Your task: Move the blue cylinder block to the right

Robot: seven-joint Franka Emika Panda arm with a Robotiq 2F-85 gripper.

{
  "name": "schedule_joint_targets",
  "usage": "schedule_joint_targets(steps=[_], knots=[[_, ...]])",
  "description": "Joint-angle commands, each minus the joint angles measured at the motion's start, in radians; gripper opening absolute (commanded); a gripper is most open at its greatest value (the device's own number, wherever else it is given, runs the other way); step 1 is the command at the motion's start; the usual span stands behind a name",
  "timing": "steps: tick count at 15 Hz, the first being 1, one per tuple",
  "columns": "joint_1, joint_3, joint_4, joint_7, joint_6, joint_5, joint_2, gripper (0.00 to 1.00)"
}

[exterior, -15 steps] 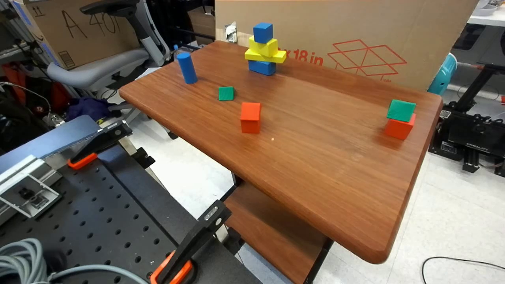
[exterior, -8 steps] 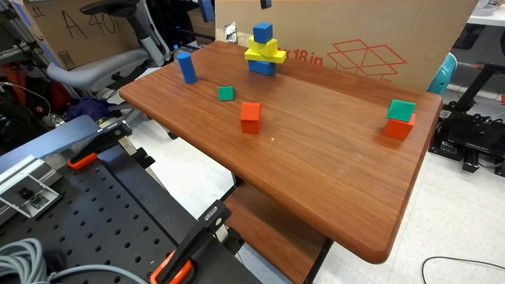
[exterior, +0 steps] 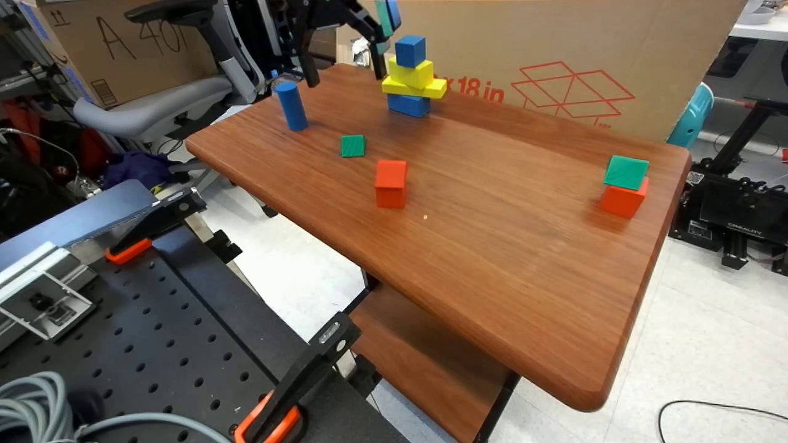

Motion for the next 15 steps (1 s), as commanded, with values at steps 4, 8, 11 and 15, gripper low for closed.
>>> schedule_joint_targets(steps=[4,8,11,15], knots=[[0.030,0.034,-0.081,0.005,0.109,0.053,-0.022,1.00],[-0.005,0.085,-0.090,-0.074,0.100,0.162,-0.039,1.00],[-0.018,0.112,-0.056,-0.133,0.059,0.245,-0.023,1.00],[-0.010,0.116,0.002,-0.151,0.021,0.280,0.020,1.00]])
